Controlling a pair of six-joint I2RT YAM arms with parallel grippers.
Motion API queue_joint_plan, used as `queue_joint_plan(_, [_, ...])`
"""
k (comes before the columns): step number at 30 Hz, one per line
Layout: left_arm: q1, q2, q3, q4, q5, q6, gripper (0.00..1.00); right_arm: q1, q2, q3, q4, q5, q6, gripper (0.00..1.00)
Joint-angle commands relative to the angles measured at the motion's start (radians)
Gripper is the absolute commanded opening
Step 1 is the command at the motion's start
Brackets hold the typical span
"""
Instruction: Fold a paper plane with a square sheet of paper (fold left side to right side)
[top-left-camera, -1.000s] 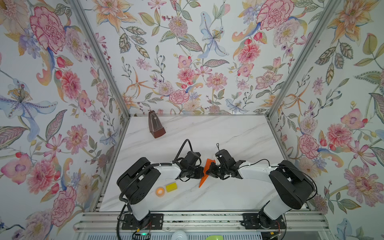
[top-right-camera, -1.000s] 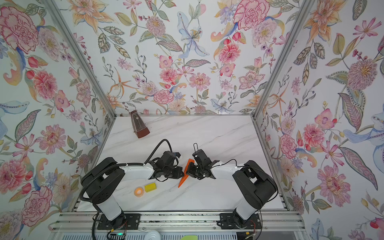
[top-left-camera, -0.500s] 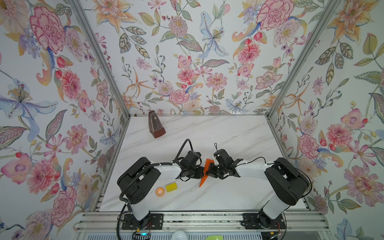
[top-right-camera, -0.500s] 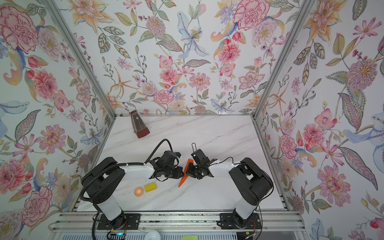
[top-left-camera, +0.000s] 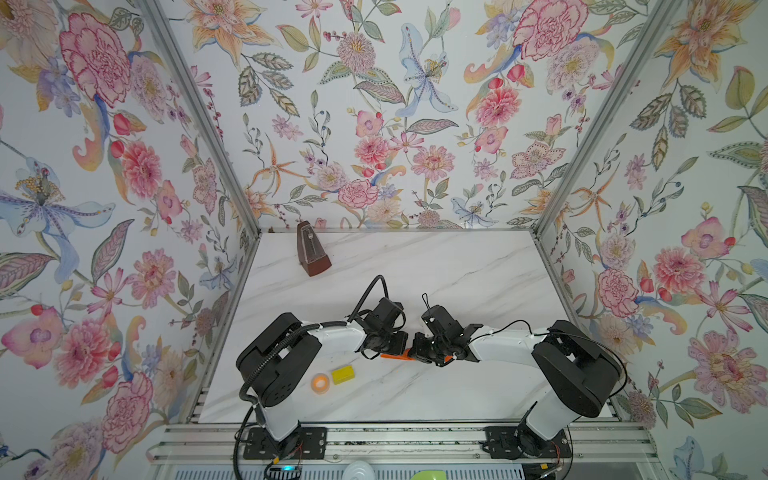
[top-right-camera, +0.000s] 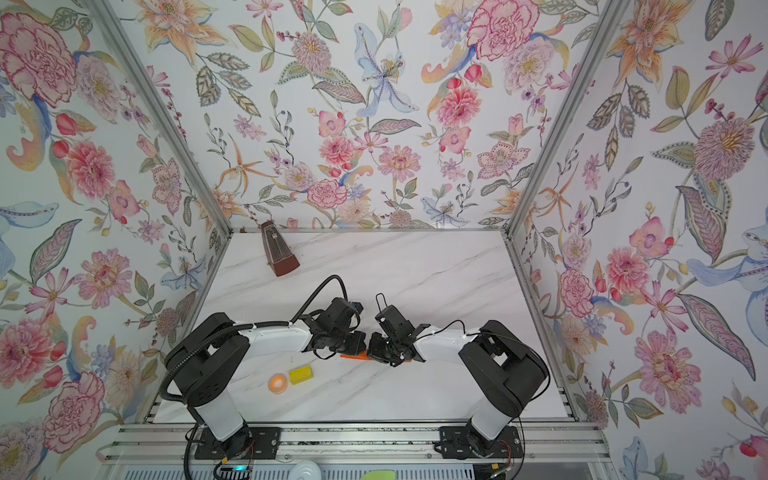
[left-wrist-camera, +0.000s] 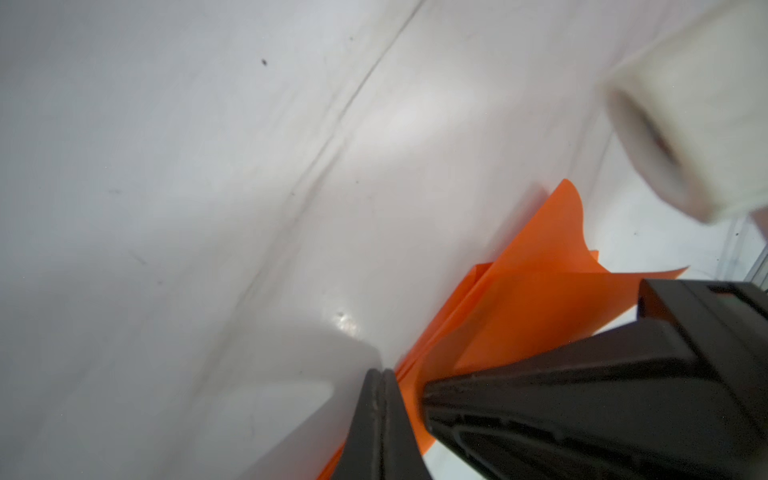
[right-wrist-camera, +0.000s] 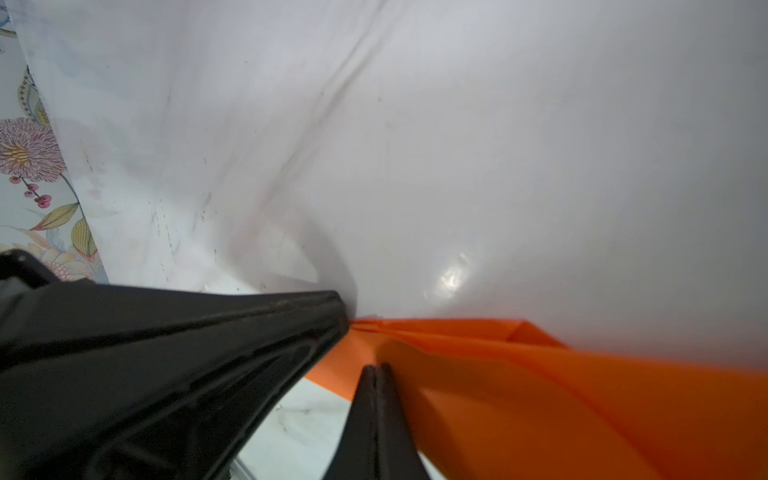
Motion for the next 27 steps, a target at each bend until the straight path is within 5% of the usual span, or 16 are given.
queue_joint_plan(1, [0.014, 0.048, 0.002, -0.134, -0.083, 0.044, 0.00, 0.010, 0.008, -0.036, -0.104, -0.002, 0.016, 0.00])
queue_joint_plan(12, [0.013, -0.029, 0.033, -0.177, -0.087, 0.040, 0.00, -0.012, 0.003, -0.075, -0.082, 0.002, 0.019, 0.00])
queue_joint_plan(27, [-0.102, -0.104, -0.073, -0.030, -0.026, -0.160, 0.00, -0.030, 0.025, -0.112, 0.001, -0.028, 0.054, 0.00])
